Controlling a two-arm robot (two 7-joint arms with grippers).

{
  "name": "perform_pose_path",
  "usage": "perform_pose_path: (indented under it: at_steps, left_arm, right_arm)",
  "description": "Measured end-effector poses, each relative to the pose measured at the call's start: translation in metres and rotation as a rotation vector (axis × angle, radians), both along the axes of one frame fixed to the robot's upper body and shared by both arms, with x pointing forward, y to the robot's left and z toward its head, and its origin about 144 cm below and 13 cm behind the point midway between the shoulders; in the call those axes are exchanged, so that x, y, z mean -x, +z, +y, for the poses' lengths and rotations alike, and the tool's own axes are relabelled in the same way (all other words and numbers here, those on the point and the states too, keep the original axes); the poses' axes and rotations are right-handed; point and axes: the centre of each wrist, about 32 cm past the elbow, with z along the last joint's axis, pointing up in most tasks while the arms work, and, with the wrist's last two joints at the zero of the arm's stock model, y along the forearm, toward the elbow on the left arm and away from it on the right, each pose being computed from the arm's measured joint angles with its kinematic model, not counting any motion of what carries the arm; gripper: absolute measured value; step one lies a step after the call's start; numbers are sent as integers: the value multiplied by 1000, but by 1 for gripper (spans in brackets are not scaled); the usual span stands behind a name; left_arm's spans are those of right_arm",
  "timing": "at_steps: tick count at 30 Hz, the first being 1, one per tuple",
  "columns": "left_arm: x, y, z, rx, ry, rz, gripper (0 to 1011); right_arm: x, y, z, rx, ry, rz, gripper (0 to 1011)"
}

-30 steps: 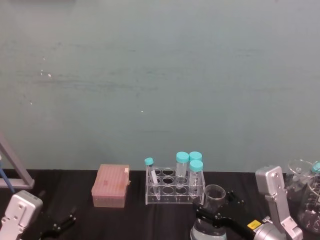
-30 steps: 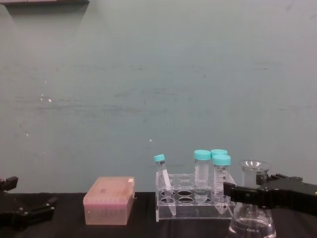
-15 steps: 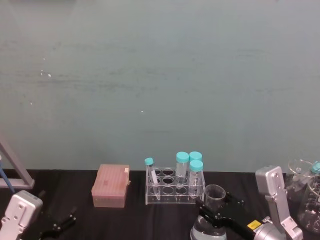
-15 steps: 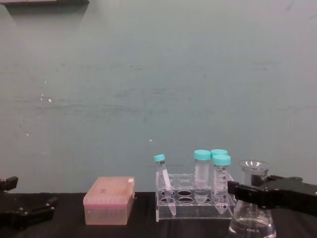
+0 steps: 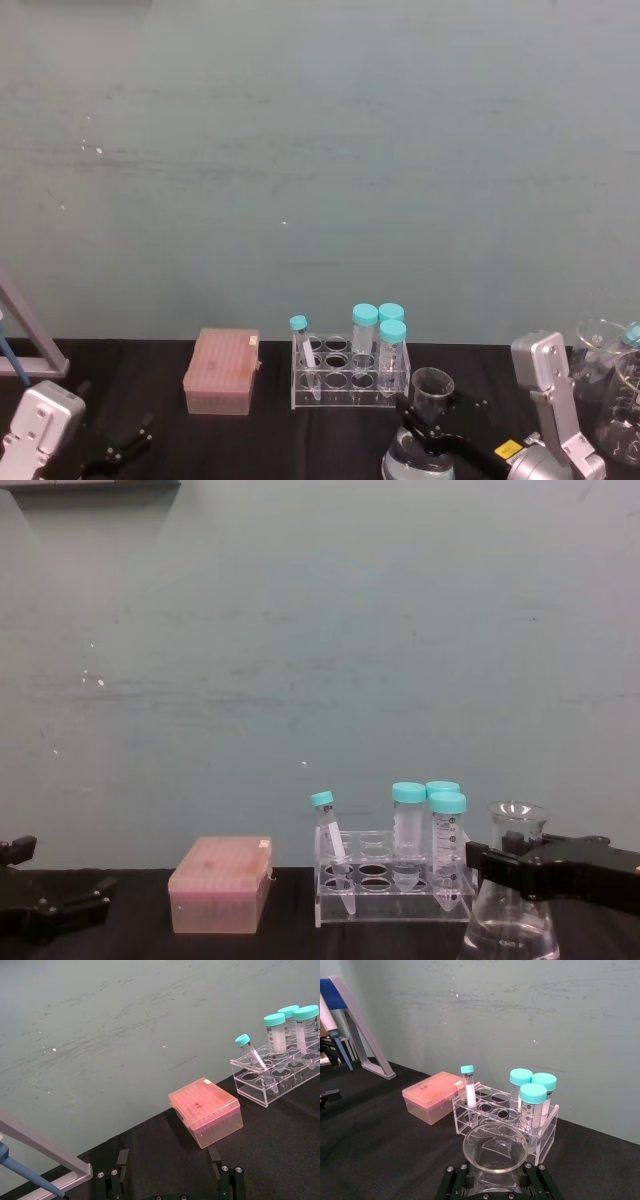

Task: Pick up the beaker with the right gripper, shake it three times, and then put it down.

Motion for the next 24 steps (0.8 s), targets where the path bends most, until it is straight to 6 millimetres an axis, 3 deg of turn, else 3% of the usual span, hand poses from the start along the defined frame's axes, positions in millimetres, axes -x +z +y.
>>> perform_pose_path:
  at_steps: [8,24]
  left_arm:
    - [0,0,0,0,0,0,1000]
    - [0,0,0,0,0,0,1000]
  right_arm:
    - [1,0,-1,-3,-1,-7,456]
    - [0,23,-8,-3,-4,-77,457]
